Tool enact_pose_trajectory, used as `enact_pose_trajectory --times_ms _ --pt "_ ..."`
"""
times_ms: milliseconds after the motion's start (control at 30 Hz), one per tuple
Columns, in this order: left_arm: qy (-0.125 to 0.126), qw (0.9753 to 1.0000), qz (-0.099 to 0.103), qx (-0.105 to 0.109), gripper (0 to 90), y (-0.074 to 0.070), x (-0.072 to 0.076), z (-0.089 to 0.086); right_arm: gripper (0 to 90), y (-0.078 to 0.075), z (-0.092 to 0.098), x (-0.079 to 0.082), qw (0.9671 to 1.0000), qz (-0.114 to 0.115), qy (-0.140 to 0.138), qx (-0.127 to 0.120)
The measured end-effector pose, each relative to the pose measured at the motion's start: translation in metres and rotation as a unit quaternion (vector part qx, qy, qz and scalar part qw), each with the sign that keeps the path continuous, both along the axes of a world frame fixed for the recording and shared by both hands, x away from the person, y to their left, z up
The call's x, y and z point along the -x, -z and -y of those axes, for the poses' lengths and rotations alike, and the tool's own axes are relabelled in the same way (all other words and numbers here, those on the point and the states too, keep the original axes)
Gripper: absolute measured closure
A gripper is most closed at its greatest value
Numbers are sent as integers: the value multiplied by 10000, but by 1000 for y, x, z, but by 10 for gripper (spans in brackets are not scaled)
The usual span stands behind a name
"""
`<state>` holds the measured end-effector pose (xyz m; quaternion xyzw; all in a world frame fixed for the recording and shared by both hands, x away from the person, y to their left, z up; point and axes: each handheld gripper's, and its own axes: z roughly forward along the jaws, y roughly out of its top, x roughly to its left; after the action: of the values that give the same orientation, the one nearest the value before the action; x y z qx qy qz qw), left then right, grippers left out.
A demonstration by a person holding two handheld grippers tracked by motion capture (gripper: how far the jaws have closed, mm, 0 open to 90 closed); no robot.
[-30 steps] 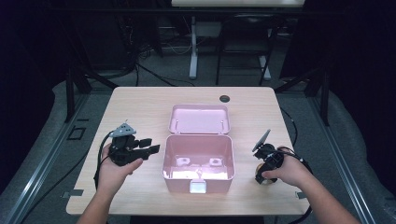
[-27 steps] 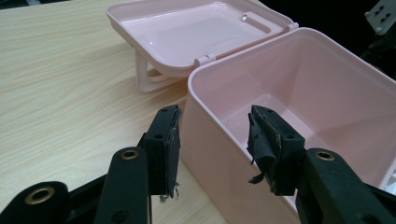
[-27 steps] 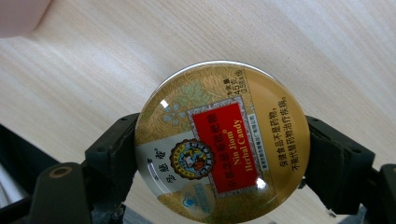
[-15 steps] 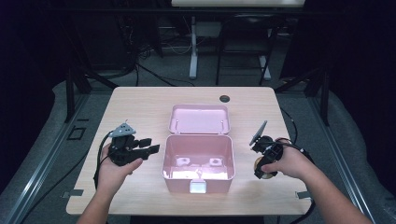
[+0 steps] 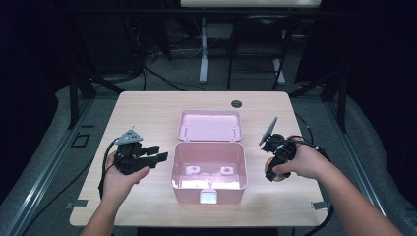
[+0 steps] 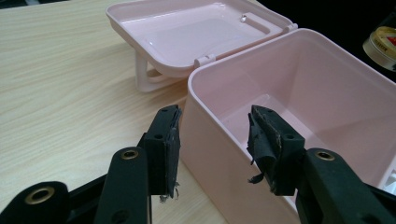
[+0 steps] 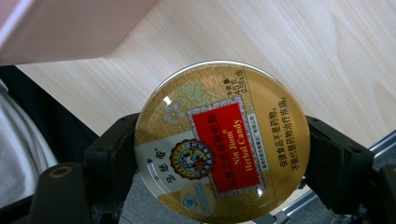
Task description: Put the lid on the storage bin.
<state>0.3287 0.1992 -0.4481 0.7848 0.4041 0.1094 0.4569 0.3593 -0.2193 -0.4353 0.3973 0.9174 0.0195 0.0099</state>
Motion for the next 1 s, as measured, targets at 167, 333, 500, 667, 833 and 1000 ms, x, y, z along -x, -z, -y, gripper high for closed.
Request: enact_pose_trajectory --times_ms 167,333,500,667,833,1000 --pt "2 10000 -4 1 533 0 0 0 198 -6 -4 0 10000 11 -61 -48" --pt "-4 10000 -7 4 533 0 0 -1 198 -12 -8 -1 9999 -27 -143 -18" --pt "-3 10000 -1 7 533 0 0 -1 198 -17 -13 -2 9995 -17 -303 -21" --pt "8 10000 -3 9 533 0 0 0 199 -23 -22 -1 9985 -48 -553 -13" --pt "8 10000 -4 7 532 0 0 0 199 -28 -32 0 9966 -99 -816 22" --pt "8 10000 2 10 532 0 0 0 199 -34 -43 0 9947 -67 -1026 -27"
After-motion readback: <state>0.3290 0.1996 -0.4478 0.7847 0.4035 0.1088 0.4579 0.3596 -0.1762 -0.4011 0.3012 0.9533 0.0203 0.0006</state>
